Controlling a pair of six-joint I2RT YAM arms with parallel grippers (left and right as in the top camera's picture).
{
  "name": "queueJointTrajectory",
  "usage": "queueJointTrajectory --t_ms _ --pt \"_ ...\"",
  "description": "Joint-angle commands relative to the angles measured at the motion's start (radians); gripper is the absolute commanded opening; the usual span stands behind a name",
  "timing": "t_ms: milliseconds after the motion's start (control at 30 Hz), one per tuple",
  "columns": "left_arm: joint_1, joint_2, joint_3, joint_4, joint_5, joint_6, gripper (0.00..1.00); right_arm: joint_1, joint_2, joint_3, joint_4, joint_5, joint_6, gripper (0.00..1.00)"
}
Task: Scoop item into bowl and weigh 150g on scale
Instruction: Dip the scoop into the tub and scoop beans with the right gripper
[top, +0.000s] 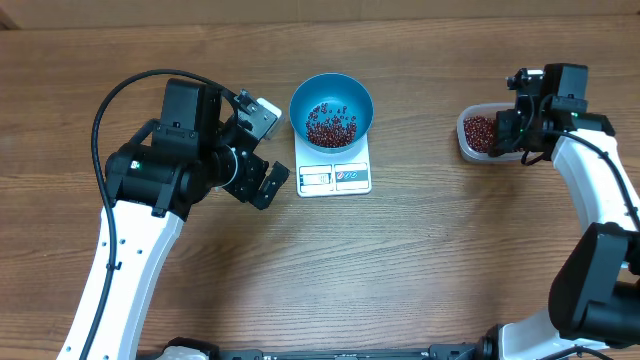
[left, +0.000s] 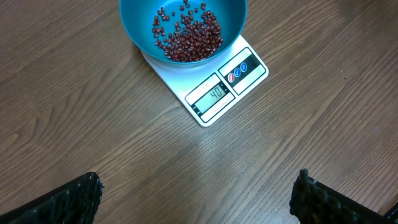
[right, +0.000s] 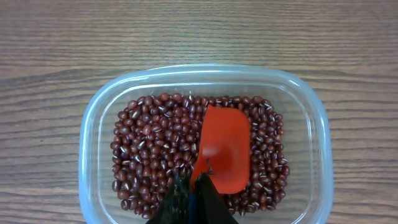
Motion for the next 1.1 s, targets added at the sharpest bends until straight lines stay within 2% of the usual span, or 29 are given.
queueJointTrajectory --t_ms 0,433,600,933,1067 --pt "0.000 -0.010 0.021 0.000 0.019 -0.010 1.00 -0.029 0.016 0.007 -0.011 -0.124 0.041 0.04" --pt "0.000 -0.010 0.021 0.000 0.019 -0.010 1.00 -0.135 0.028 0.007 -0.032 -0.342 0.169 0.04" --pt "0.000 -0.010 0.021 -0.001 0.019 -0.010 0.99 -0.158 0.080 0.007 -0.031 -0.349 0.248 0.04" --pt "0.000 -0.010 0.021 0.000 0.019 -0.010 1.00 -0.206 0.105 0.007 -0.021 -0.435 0.326 0.04" --pt "0.000 -0.010 0.021 -0.001 0.019 -0.010 1.00 -0.252 0.105 0.007 -0.024 -0.536 0.332 0.04"
